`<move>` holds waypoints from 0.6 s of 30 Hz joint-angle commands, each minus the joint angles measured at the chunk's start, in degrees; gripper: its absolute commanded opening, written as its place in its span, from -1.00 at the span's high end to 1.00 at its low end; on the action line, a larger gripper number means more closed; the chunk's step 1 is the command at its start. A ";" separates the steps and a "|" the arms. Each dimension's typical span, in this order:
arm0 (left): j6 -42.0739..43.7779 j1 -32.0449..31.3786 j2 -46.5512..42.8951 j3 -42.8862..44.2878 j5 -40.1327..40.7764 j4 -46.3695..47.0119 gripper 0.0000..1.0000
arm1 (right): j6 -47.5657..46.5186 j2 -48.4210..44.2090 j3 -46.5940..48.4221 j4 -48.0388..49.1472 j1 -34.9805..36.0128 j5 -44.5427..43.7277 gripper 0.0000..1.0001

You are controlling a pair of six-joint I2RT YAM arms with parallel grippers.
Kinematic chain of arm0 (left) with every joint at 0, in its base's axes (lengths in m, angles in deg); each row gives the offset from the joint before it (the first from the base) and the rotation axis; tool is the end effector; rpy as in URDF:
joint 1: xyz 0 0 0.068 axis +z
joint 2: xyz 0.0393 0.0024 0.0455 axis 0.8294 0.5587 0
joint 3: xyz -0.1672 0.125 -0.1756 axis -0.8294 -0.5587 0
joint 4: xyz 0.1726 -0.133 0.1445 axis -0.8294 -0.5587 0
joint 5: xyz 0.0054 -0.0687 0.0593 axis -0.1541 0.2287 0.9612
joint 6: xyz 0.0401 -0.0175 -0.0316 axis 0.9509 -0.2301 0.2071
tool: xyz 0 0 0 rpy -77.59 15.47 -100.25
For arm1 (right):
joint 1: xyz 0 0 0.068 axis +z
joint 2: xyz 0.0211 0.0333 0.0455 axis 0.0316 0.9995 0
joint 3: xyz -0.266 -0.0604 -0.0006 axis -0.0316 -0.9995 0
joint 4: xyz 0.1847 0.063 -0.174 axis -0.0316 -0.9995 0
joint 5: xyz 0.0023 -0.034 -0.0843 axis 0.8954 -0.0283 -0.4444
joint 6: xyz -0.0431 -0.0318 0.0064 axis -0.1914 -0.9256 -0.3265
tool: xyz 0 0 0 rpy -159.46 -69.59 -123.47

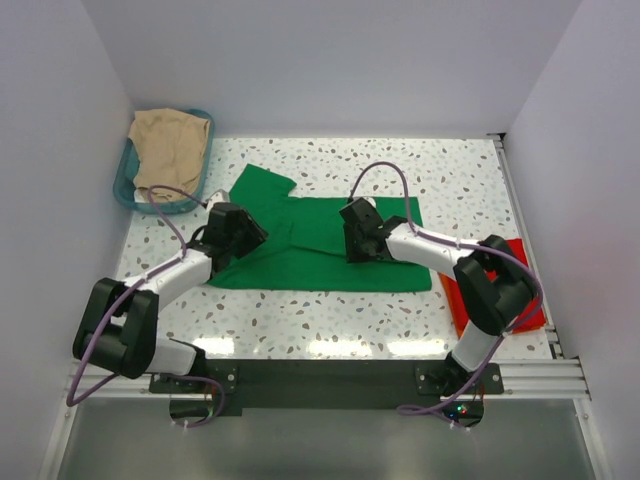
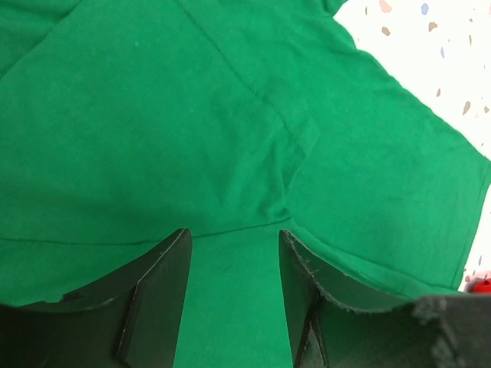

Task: Fold and stack the t-shirts
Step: Fold the tshirt

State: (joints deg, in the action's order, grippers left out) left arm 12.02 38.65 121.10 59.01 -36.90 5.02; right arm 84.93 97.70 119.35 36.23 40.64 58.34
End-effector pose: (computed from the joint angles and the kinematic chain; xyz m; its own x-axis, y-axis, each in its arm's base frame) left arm 0.2665 -0.0806 0.1859 -0.5806 -0.6351 -0.5094 -0.3389 0.7574 -0.5581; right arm 0.2732 0.2118 0.1878 -0.8484 -0.0434 -0.5276 -0.1331 0.9821 0.1331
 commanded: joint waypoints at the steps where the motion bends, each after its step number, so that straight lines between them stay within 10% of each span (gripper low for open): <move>1: 0.02 -0.02 -1.96 -1.32 -1.24 4.91 -0.07 | -1.94 1.23 1.79 -0.68 0.02 -4.13 0.36; 18: 0.64 -0.02 -1.00 -2.03 -1.15 5.00 -0.08 | -3.08 4.13 2.31 -1.30 -2.61 -5.89 0.33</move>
State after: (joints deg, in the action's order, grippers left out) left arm 12.04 38.65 120.79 57.33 -37.97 7.29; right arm 82.94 101.13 119.46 35.53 39.48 54.56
